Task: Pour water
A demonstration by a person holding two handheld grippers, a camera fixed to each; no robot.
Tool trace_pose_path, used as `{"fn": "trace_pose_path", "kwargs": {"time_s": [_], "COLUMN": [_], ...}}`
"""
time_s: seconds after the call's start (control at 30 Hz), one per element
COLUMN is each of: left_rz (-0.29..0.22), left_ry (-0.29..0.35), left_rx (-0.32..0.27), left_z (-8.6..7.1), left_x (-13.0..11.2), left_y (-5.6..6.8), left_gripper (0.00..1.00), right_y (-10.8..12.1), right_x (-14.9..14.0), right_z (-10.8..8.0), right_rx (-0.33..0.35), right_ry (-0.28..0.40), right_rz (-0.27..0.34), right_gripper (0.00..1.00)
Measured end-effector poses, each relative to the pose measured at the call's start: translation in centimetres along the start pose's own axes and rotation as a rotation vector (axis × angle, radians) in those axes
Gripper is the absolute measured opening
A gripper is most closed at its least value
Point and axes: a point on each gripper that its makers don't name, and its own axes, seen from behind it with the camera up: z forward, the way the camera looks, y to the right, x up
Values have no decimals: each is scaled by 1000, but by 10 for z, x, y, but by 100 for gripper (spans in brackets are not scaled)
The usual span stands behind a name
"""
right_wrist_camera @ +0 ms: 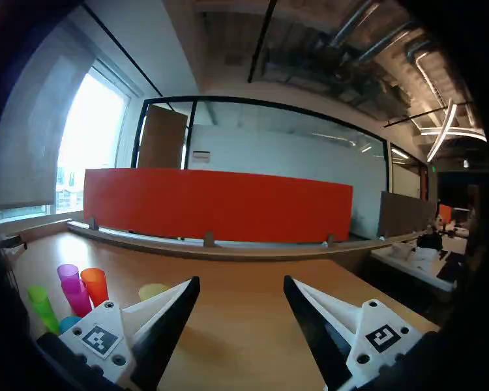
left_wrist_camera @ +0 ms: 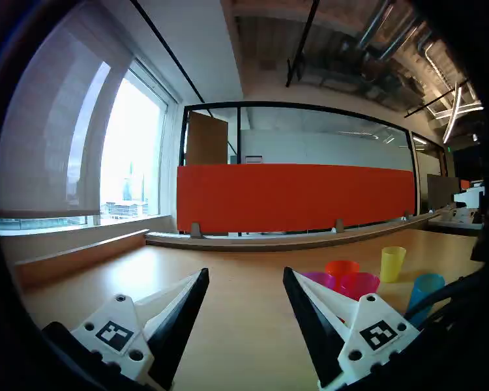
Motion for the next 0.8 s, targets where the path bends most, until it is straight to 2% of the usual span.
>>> {"fn": "trace_pose_path", "kwargs": {"time_s": [0.8], "left_rz": [0], "left_ry": [-44], "left_rx": [0], "left_z": [4], "left_x": [-10], "left_y": [-1], "left_gripper": [84], "right_y": [3], "right_x": [2], "right_z": [-1], "right_rx": [0], "right_ry": [7], "right_rz": [0], "right_gripper": [100]}}
